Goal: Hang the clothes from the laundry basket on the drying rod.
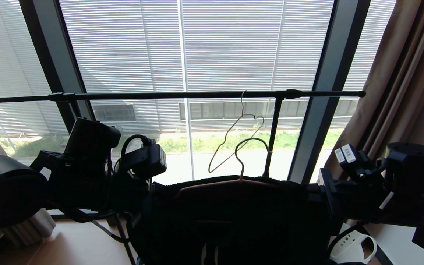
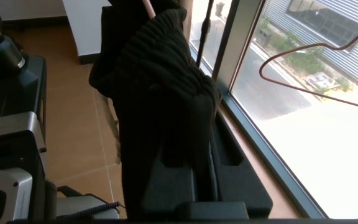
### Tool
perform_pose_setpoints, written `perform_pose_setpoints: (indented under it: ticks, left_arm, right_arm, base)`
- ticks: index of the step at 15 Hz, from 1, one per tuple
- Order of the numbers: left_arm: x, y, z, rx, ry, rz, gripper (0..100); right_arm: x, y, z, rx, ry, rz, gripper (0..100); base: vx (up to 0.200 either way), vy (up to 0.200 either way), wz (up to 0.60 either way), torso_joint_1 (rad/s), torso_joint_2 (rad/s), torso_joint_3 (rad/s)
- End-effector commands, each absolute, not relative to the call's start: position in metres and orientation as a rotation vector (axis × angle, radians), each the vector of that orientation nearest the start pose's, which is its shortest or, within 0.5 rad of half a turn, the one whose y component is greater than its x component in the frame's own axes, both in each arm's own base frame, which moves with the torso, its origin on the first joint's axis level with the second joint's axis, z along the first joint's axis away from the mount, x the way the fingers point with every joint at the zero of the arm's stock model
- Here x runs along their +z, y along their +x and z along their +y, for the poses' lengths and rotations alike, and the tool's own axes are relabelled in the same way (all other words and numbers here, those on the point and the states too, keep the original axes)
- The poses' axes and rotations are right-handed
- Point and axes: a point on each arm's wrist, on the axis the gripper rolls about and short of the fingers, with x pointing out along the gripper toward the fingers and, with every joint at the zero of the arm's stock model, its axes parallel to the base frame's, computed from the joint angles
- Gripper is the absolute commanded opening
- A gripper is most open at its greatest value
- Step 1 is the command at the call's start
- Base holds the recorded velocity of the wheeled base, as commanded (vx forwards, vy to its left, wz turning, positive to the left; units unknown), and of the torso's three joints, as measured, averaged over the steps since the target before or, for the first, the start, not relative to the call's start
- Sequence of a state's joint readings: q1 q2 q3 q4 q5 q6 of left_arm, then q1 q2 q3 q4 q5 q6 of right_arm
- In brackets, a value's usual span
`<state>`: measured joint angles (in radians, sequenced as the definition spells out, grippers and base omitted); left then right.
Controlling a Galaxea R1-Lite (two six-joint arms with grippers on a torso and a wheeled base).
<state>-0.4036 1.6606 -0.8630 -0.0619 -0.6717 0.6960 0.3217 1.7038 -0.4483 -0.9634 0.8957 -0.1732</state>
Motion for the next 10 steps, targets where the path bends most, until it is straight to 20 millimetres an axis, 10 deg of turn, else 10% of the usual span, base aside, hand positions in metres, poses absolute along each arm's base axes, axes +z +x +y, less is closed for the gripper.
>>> perform_pose_setpoints:
  ticks: [1,4,5,10]
  left_arm:
    - [0.162,0.248,-0.121,-1.235,0.494,0.370,0]
    - [0.162,0.249,-0.120,-1.235,0.492,0.369,0]
    - [0.162,0.249,-0.120,-1.232,0.493,0.362,0]
    - [0.164,0.254,-0.109,-1.189,0.484,0.348,0]
  right_arm:
    - [0.126,0.241,0.095,1.216,-0.059,0.198,0]
    - [0.126,0.243,0.094,1.209,-0.058,0.200,0]
    - [0.126,0.243,0.094,1.209,-0.057,0.205,100]
    - [0.125,0.249,0.081,1.161,-0.053,0.198,100]
  base:
    - [0.000,0.000,0.00,0.000,0.00,0.000]
    - [0.000,0.000,0.00,0.000,0.00,0.000]
    - [0.000,0.000,0.00,0.000,0.00,0.000]
    - [0.000,0.000,0.00,0.000,0.00,0.000]
